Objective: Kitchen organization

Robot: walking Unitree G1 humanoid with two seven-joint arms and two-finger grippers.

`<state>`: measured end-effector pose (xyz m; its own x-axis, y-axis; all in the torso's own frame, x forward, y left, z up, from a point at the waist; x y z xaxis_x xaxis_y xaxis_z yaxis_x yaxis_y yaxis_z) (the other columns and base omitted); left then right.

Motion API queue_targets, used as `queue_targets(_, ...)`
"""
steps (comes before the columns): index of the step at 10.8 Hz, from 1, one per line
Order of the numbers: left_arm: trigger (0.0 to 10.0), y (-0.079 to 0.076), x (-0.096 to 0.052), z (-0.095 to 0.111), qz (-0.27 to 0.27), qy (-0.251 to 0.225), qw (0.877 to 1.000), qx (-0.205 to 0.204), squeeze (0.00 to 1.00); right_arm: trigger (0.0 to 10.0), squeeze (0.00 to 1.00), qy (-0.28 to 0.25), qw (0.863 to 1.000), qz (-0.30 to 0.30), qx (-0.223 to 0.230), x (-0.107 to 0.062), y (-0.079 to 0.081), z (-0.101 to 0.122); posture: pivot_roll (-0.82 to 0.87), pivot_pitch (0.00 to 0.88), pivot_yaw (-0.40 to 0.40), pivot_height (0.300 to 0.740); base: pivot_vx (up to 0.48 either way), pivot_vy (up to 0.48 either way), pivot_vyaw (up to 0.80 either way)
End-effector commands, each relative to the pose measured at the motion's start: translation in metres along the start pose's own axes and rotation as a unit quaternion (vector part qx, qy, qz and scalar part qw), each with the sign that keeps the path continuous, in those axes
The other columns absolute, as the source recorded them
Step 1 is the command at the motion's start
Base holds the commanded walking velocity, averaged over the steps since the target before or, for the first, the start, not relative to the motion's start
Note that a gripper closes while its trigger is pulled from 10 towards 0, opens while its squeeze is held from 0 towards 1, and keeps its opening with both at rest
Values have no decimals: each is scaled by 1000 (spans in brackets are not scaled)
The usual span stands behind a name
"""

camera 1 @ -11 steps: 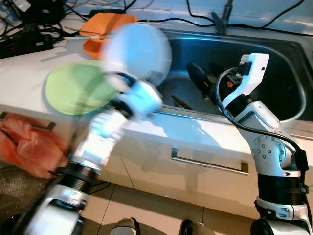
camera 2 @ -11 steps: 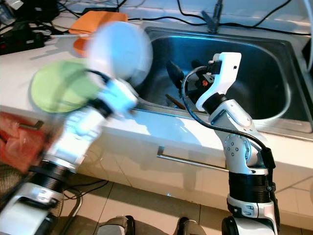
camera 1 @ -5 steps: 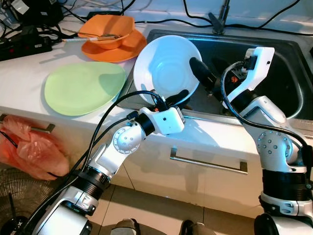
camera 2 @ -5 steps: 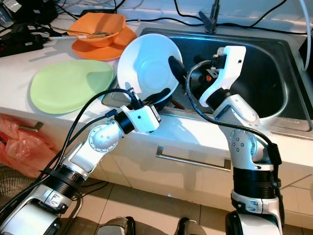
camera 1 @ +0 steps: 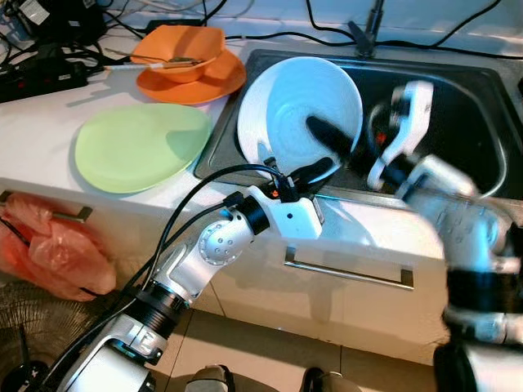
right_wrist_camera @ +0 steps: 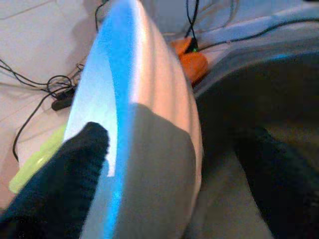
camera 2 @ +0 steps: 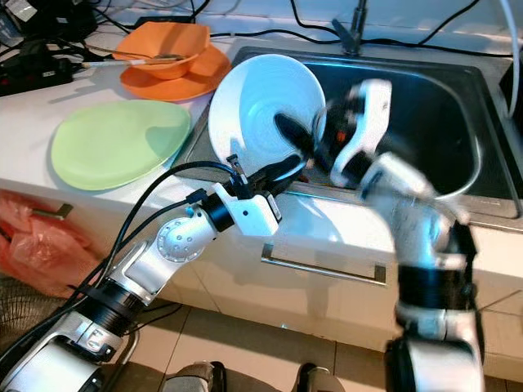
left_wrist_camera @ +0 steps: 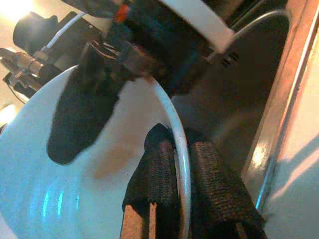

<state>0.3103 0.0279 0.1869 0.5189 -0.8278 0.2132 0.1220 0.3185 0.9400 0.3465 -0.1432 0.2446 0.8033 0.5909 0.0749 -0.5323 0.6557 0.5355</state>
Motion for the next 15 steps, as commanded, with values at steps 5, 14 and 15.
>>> queue_targets(5,0,-3,-2,7,-3,-16,1000,17,0,0,0,21,999,-24,-27,6,-8,12,123,144,49,740,0,0,0)
queue_targets(14,0,-3,1,6,-10,-18,999,31,0,0,0,147,984,-34,-95,6,-18,7,122,140,48,740,0,0,0)
queue_targets(15,0,-3,1,7,-12,-19,999,33,0,0,0,148,984,-34,-96,6,-18,8,122,140,48,740,0,0,0)
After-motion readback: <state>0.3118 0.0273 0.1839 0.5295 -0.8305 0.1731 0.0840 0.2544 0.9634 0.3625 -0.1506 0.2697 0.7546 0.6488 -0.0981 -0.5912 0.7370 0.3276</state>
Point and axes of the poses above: a point about 5 cm out from each wrist's last joint towards the gripper, its own x axis pointing out of the wrist towards the gripper, its own z axis along the axis of the wrist's last joint, y = z × x, the point moved 1 cm from there along x, pointing out of the wrist towards the gripper, and after that the axes turned 14 degrees about x, right-handed, at the moved point
